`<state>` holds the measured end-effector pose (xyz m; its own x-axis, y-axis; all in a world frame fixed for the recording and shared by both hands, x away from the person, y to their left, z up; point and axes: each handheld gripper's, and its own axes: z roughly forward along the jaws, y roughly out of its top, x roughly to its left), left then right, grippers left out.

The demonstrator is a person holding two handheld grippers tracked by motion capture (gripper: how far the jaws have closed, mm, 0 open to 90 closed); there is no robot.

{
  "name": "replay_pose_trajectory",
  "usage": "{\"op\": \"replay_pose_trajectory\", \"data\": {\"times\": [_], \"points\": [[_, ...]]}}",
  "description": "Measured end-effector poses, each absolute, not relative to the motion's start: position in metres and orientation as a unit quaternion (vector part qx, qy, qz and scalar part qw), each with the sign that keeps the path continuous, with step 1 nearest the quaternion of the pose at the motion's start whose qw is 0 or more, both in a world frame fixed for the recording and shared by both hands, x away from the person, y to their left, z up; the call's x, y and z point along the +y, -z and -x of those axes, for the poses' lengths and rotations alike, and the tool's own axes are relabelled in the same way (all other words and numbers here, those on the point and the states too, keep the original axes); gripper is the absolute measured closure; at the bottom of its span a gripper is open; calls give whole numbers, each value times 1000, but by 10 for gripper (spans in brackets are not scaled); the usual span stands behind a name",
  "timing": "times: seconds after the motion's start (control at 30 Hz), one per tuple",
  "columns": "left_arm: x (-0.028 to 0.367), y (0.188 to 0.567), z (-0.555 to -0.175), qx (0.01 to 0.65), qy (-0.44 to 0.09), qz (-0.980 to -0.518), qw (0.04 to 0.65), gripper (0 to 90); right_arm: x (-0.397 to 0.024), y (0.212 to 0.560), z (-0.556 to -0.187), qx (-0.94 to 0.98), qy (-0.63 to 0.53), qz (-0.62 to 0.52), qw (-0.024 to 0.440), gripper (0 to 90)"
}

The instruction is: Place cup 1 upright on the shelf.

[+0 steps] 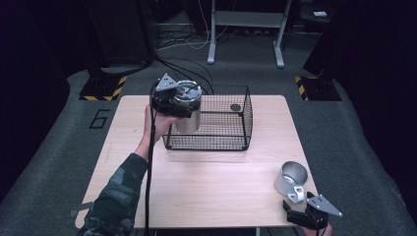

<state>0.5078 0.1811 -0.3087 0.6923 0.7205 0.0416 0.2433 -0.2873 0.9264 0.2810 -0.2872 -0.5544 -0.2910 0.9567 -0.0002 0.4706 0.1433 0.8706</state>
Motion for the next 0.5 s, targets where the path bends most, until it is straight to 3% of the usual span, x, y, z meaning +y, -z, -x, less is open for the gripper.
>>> {"op": "replay_pose_trajectory", "data": {"times": [0.5], "points": [[172, 325, -532, 344, -236, -761, 497, 38, -287, 554, -281, 692, -406, -516, 299, 0]]}}
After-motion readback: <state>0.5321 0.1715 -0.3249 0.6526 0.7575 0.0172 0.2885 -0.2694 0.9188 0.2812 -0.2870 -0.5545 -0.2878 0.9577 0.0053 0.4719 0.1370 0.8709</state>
